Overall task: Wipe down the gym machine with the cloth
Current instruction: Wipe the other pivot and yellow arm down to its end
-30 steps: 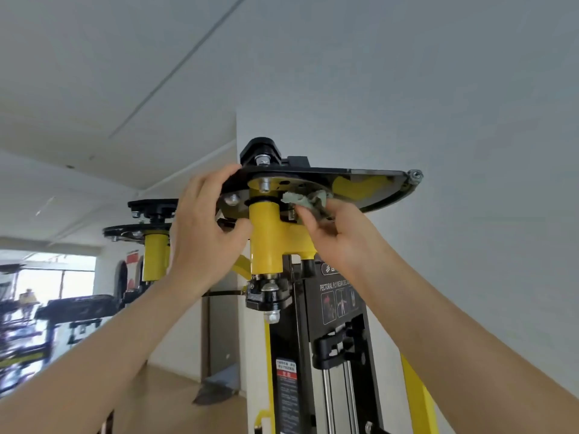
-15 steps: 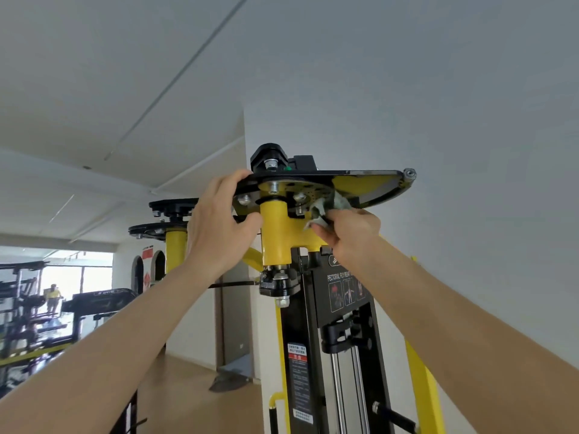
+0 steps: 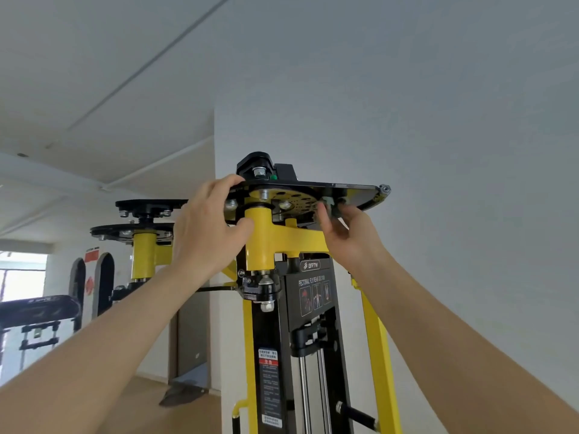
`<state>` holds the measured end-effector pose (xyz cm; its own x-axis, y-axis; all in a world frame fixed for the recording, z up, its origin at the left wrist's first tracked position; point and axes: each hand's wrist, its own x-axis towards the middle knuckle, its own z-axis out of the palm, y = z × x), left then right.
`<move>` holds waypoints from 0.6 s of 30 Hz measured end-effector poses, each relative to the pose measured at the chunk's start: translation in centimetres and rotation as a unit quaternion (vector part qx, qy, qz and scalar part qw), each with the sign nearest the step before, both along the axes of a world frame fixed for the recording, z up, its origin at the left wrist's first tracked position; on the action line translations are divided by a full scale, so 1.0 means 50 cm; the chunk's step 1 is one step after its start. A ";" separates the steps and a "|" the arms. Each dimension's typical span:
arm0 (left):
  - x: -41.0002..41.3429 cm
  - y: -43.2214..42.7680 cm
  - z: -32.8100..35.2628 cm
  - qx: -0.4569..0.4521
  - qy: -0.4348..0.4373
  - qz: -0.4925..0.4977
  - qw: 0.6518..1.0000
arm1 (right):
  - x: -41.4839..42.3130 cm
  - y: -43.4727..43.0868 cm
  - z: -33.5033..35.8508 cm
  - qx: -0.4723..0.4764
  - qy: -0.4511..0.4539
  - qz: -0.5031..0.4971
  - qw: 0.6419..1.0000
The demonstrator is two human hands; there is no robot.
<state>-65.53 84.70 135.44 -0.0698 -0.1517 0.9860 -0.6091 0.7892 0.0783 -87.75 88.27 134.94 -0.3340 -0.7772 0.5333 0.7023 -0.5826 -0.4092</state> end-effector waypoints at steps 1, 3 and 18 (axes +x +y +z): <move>0.001 0.002 0.004 -0.007 -0.006 0.012 1.000 | -0.001 0.003 -0.004 -0.018 -0.017 0.002 1.000; -0.003 0.007 0.013 -0.016 -0.015 0.034 0.999 | 0.002 0.014 0.001 -0.010 -0.091 0.069 0.993; -0.095 -0.004 0.011 -0.155 -0.068 0.098 0.981 | -0.077 -0.003 0.002 0.073 0.021 -0.199 0.977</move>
